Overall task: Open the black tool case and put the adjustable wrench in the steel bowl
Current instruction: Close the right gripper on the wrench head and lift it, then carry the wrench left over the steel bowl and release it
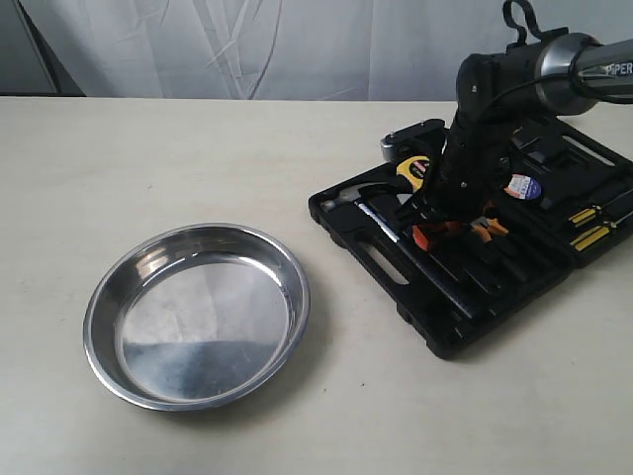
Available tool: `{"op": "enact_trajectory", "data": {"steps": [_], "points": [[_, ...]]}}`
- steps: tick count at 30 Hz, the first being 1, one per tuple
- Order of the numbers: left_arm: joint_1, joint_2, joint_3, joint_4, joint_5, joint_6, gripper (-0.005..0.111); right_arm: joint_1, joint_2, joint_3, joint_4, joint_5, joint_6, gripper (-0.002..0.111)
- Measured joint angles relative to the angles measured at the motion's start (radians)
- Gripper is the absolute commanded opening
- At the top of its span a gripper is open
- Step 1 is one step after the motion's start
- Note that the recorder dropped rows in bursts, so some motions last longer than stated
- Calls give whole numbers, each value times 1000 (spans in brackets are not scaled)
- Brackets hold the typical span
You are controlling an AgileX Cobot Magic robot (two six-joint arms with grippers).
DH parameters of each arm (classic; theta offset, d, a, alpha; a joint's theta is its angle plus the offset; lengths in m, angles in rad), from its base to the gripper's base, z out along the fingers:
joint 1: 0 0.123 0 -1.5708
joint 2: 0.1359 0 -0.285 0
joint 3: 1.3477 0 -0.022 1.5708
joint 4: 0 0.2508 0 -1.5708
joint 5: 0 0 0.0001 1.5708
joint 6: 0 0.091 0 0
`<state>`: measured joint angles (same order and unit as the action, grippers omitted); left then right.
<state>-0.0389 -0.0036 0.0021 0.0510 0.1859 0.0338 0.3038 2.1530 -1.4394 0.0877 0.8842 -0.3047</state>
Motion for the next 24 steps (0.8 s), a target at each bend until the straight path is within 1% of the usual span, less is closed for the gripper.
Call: {"op": "enact_trajectory", "data": {"steps": [1,2,3,4,6,7,16,24], "points": [[0,0,0,0,0,0,0,2,6,-2,0,0,-2,45],[0,0,0,0,0,0,0,2,9,-2,0,-2,-5,42],[0,0,0,0,0,0,0,4,14,-4,0,-2,-5,36],[0,0,0,0,0,0,0,4,15,-6,0,0,-5,29],[0,0,0,0,0,0,0,4,19,-8,-4,4,-6,6],[0,0,0,0,0,0,0,4,20,-8,-7,5,-4,0],[0,0,0,0,0,0,0,2,-5,1,22,-2,-10,0],[0,0,0,0,0,0,0,2,-124,15,63,5,-6,0]]}}
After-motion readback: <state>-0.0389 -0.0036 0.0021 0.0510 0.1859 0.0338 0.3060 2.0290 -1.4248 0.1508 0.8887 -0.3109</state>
